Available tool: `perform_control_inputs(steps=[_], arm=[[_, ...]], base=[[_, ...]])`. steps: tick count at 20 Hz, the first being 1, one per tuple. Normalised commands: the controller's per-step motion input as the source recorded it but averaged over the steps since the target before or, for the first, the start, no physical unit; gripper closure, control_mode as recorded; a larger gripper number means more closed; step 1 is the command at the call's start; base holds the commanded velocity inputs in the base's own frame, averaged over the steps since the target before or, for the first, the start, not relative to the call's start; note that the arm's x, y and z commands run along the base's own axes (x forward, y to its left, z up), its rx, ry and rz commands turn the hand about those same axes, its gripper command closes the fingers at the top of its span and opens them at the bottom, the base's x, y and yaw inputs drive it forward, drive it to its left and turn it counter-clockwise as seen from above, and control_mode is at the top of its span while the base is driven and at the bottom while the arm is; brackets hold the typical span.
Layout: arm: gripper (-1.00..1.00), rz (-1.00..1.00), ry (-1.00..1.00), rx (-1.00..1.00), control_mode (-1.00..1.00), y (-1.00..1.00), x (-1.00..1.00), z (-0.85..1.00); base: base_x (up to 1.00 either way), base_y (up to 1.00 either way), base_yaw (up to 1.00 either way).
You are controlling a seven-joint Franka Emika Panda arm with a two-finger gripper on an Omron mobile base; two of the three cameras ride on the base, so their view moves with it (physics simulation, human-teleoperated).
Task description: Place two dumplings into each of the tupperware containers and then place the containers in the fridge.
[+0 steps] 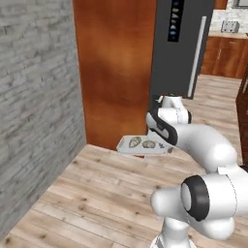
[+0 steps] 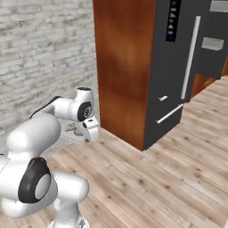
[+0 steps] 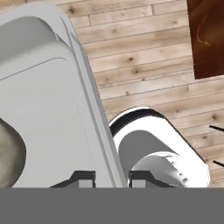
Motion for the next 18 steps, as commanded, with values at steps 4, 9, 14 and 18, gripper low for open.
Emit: perform_control_inputs(steps=[4, 9, 14, 18], arm=[[1.0, 0.0, 0.0, 0.0, 1.0, 0.0, 0.0, 0.0], [1.0, 0.0, 0.0, 0.0, 1.0, 0.0, 0.0, 0.0], [1.0, 0.0, 0.0, 0.0, 1.0, 0.0, 0.0, 0.0], [1.0, 0.0, 0.0, 0.0, 1.0, 0.0, 0.0, 0.0]], base=[[1.0, -0.87, -0.1], [0.8, -1.0, -0.06], [0.42, -1.0, -0.07], [0.05, -1.0, -0.14]])
